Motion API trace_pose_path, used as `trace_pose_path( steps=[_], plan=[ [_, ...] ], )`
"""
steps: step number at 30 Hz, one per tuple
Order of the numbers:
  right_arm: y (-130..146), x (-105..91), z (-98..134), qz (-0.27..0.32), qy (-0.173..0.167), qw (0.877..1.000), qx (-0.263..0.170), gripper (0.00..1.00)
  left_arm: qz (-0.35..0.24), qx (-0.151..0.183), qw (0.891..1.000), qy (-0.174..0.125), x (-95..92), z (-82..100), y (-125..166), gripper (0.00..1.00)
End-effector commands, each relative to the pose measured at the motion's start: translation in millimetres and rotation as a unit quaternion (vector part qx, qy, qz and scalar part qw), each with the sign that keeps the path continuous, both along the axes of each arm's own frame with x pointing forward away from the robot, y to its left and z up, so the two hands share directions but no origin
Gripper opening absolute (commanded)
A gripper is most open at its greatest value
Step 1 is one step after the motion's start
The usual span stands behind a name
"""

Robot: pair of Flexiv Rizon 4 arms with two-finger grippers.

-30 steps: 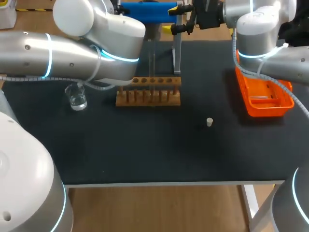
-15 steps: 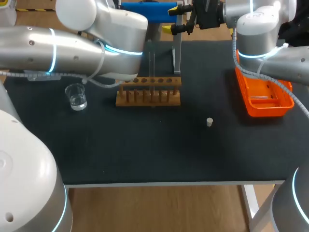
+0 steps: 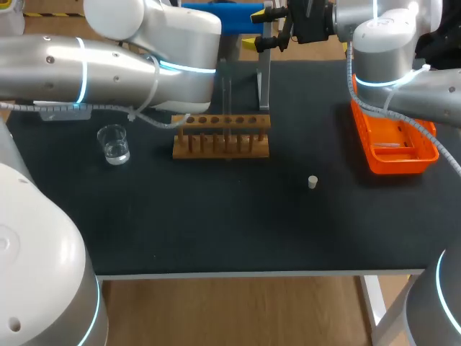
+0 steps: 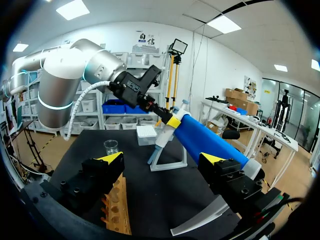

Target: Invert the test tube, pick up the pipette, mount the tip to pipette, aspirate from beaker and dispense into the tube, eject the tip, return the pipette, and cap with the stopper.

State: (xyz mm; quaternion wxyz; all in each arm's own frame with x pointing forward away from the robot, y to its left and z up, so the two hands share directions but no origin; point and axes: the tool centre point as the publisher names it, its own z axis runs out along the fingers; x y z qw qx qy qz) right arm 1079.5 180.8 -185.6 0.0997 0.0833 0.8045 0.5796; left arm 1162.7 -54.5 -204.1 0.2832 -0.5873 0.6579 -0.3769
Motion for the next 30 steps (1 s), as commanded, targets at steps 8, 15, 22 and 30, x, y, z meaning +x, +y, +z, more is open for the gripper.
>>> trace_pose_path(
  steps=[8, 15, 22, 30],
  plan=[
    [-0.4, -1.3, 0.2, -0.002, -0.001, 1.0, 0.0, 1.0, 0.0, -0.005, 1.0, 0.012, 1.1, -0.2, -0.1, 1.0],
    [-0.4, -1.3, 0.2, -0.002, -0.001, 1.0, 0.0, 1.0, -0.001, -0.006, 1.0, 0.005, -3.9, 8.3, -2.4, 1.0],
    [-0.4, -1.3, 0.2, -0.002, -0.001, 1.0, 0.0, 1.0, -0.002, -0.003, 1.0, -0.009, -10.8, 22.9, -3.1, 1.0],
    [-0.4, -1.3, 0.2, -0.002, -0.001, 1.0, 0.0, 1.0, -0.007, -0.004, 0.999, -0.031, -31.4, 47.8, -9.8, 1.0]
  ],
)
